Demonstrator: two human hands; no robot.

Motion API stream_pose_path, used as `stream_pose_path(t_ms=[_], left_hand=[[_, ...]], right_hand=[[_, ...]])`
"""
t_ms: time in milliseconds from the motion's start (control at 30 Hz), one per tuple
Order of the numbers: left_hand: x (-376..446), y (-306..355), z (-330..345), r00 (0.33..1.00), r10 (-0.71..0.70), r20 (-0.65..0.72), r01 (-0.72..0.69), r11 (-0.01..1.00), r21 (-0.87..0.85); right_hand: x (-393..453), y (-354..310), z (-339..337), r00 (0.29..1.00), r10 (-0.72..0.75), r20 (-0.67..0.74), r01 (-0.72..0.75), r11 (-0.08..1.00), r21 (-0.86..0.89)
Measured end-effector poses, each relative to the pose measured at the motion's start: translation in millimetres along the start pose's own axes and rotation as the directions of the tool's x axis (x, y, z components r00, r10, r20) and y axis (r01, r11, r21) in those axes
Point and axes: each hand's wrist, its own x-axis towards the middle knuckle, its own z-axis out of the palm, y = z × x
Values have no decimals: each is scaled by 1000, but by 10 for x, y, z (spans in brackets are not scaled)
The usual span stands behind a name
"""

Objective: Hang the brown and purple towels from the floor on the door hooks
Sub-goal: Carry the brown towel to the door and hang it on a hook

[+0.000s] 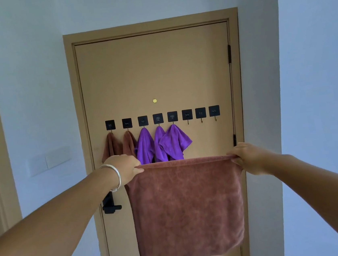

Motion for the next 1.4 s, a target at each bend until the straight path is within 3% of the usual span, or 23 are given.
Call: stream_pose_path(t_ms=[500, 767, 933, 1100, 1233, 1333, 1400], left_hand=[[2014, -532, 535, 982, 131, -138, -135, 991, -22], [2814, -615, 813, 957, 163, -240, -199, 971, -135], [3328, -553, 919, 939, 128, -320, -206, 953, -222], [3808, -376, 1055, 870, 76, -487, -214, 949, -233], [4149, -197, 1097, 871, 247, -424, -297, 953, -55], [4402, -67, 1140, 896, 238, -375, -284, 956, -72], [4577, 5, 1205, 885, 244, -397, -284, 958, -45]], right_hand=[[1642, 433, 283, 986, 163, -32, -164, 986, -12], [2323, 687, 503, 953, 271, -138, -272, 962, 12], [2818, 955, 600, 915, 336, -222, -318, 941, 114], [3246, 1285, 697, 901, 319, -293, -285, 946, 151], [3561, 1453, 782, 895, 215, -390, -152, 971, 186], [3762, 1524, 802, 902, 118, -415, -65, 988, 141], [3865, 1585, 825, 915, -13, -404, 18, 1000, 7]])
